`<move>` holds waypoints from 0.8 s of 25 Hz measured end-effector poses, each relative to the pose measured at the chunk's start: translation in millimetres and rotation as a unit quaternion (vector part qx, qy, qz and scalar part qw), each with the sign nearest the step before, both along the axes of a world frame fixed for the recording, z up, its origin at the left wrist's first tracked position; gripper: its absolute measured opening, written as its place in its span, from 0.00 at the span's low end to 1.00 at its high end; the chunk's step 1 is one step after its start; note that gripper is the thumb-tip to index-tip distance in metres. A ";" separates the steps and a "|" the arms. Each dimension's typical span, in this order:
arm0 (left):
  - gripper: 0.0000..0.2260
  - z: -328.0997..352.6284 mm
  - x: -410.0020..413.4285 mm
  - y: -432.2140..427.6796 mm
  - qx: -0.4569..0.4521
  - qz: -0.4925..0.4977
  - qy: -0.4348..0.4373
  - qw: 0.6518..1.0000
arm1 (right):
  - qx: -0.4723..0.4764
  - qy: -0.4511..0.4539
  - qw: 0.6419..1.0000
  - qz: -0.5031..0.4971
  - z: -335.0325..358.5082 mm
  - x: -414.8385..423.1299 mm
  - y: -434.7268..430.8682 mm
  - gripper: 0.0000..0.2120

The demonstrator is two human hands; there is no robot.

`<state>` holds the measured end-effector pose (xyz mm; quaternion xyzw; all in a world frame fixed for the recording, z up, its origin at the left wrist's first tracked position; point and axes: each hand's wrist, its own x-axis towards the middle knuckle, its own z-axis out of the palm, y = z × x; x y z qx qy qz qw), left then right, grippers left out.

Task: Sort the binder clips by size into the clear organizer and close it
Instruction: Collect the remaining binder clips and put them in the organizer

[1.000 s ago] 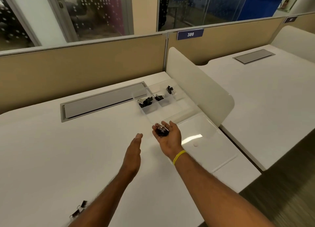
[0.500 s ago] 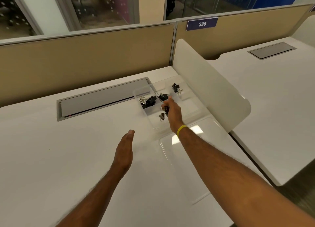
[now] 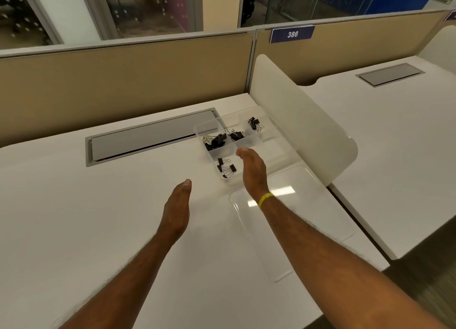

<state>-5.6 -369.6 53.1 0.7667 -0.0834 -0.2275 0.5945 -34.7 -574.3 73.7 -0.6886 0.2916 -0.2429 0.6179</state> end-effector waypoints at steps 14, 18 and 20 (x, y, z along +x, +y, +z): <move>0.35 -18.2 -34.6 155.8 0.193 -0.060 -0.133 0.970 | -0.299 0.125 0.915 0.242 -36.1 -75.0 138.1 0.36; 0.27 -34.9 -44.1 214.8 0.294 -0.090 -0.178 0.935 | -0.317 0.157 0.892 0.280 -46.9 -86.4 177.1 0.37; 0.24 -43.3 -46.7 241.9 0.351 -0.119 -0.197 0.908 | -0.322 0.170 0.881 0.303 -52.1 -91.4 198.7 0.35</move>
